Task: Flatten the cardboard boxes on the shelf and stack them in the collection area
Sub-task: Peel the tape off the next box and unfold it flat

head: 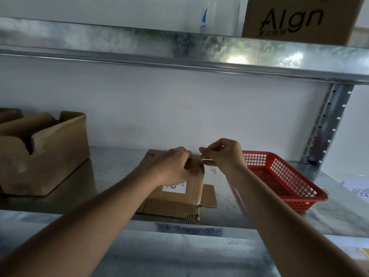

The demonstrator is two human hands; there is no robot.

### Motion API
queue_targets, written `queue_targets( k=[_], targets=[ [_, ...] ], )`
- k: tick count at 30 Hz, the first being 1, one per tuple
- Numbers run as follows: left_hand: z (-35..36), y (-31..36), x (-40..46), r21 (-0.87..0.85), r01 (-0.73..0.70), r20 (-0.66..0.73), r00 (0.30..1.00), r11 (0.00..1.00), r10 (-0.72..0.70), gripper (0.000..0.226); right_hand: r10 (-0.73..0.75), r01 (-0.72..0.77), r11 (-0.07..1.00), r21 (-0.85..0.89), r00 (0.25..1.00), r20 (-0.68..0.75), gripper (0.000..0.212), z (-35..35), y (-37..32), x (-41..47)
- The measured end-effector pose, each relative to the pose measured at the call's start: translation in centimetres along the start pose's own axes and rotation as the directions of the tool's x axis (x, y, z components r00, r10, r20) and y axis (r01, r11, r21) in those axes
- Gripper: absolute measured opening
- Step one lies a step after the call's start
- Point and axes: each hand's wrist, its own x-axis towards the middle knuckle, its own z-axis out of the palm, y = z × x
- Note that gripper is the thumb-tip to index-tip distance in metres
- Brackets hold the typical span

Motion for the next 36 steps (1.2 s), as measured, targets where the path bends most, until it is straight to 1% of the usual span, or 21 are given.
queue_targets(
  k=[1, 2, 3, 6, 7, 10, 12, 13, 14, 17, 18, 20, 21, 24, 26, 27, 31, 33, 36],
  targets=[
    [0.4, -0.1, 0.0, -0.074, -0.020, 0.012, 1.000, 0.997, 0.021, 0.049, -0.043, 0.044, 0.998, -0.052, 0.999, 0.005, 0.024, 0.0, 0.1, -0.2],
    [0.7, -0.3, 0.0, -0.136, -0.042, 0.013, 0.999, 0.990, 0.044, 0.052, -0.084, 0.085, 0.991, -0.106, 0.996, 0.006, 0.022, 0.1, 0.2, -0.4],
    [0.9, -0.6, -0.1, -0.160, -0.055, 0.009, 0.998, 0.986, 0.057, 0.054, -0.118, 0.118, 0.981, -0.156, 0.993, 0.005, 0.019, 0.1, 0.4, -0.5],
    [1.0, -1.2, 0.0, -0.160, -0.041, -0.001, 0.999, 0.986, 0.041, 0.061, -0.147, 0.154, 0.962, -0.224, 0.988, 0.049, 0.004, 0.1, 1.2, -0.6],
    [0.9, -1.3, 0.1, -0.155, -0.024, 0.006, 1.000, 0.988, 0.025, 0.063, -0.141, 0.152, 0.957, -0.247, 0.988, 0.063, 0.003, 0.1, 1.5, -0.5],
    [0.9, -1.5, 0.4, -0.122, 0.001, 0.017, 1.000, 0.993, 0.002, 0.064, -0.193, 0.215, 0.896, -0.389, 0.977, 0.095, 0.020, 0.0, 1.7, -0.6],
    [0.8, -1.3, 0.6, -0.116, 0.012, 0.029, 1.000, 0.993, -0.009, 0.065, -0.209, 0.229, 0.906, -0.356, 0.973, 0.094, 0.034, -0.2, 1.6, -0.7],
    [0.8, -1.2, 0.7, -0.119, 0.018, 0.034, 0.999, 0.993, -0.014, 0.065, -0.202, 0.217, 0.918, -0.332, 0.976, 0.081, 0.037, -0.3, 1.6, -0.7],
    [0.7, -1.1, 0.8, -0.126, 0.024, 0.035, 0.999, 0.992, -0.019, 0.064, -0.205, 0.217, 0.915, -0.339, 0.976, 0.073, 0.035, -0.4, 1.6, -0.7],
    [0.7, -1.2, 0.9, -0.132, 0.024, 0.042, 0.999, 0.991, -0.019, 0.062, -0.218, 0.249, 0.853, -0.459, 0.969, 0.119, 0.022, -0.4, 1.7, -0.7],
    [0.7, -1.3, 1.0, -0.127, 0.021, 0.043, 0.999, 0.992, -0.016, 0.063, -0.197, 0.233, 0.861, -0.453, 0.972, 0.126, 0.021, -0.3, 1.7, -0.7],
    [0.7, -1.4, 1.0, -0.111, 0.016, 0.040, 0.999, 0.994, -0.012, 0.066, -0.157, 0.190, 0.903, -0.385, 0.981, 0.117, 0.022, -0.3, 1.9, -0.7],
    [0.8, -1.4, 1.0, -0.095, 0.013, 0.034, 0.999, 0.995, -0.010, 0.069, -0.164, 0.192, 0.908, -0.373, 0.981, 0.105, 0.023, -0.3, 1.9, -0.7],
    [1.1, -1.5, 0.9, 0.006, -0.019, 0.015, 1.000, 1.000, 0.019, 0.071, -0.225, 0.244, 0.873, -0.423, 0.970, 0.093, 0.023, -0.1, 1.6, -0.4],
    [1.2, -1.9, 1.0, 0.049, -0.031, 0.026, 0.999, 0.998, 0.030, 0.069, -0.214, 0.241, 0.855, -0.460, 0.971, 0.111, 0.019, 0.1, 1.5, -0.4],
    [1.2, -2.1, 1.1, 0.055, -0.032, 0.033, 0.999, 0.998, 0.031, 0.066, -0.186, 0.220, 0.862, -0.456, 0.975, 0.118, 0.018, 0.0, 1.5, -0.4],
    [0.9, -2.5, 1.2, 0.033, -0.029, 0.055, 0.998, 0.999, 0.027, 0.061, -0.016, 0.053, 0.959, -0.280, 0.991, 0.134, 0.016, -0.8, 1.6, -0.3],
    [0.8, -2.4, 1.2, -0.010, -0.017, 0.059, 0.998, 1.000, 0.018, 0.058, 0.049, -0.020, 0.982, -0.189, 0.988, 0.149, 0.015, -1.2, 1.8, -0.4],
    [0.8, -2.1, 1.3, -0.051, -0.009, 0.066, 0.998, 0.999, 0.012, 0.058, 0.123, -0.121, 0.992, -0.021, 0.987, 0.103, 0.010, -1.1, 2.4, -0.6]
  ],
)
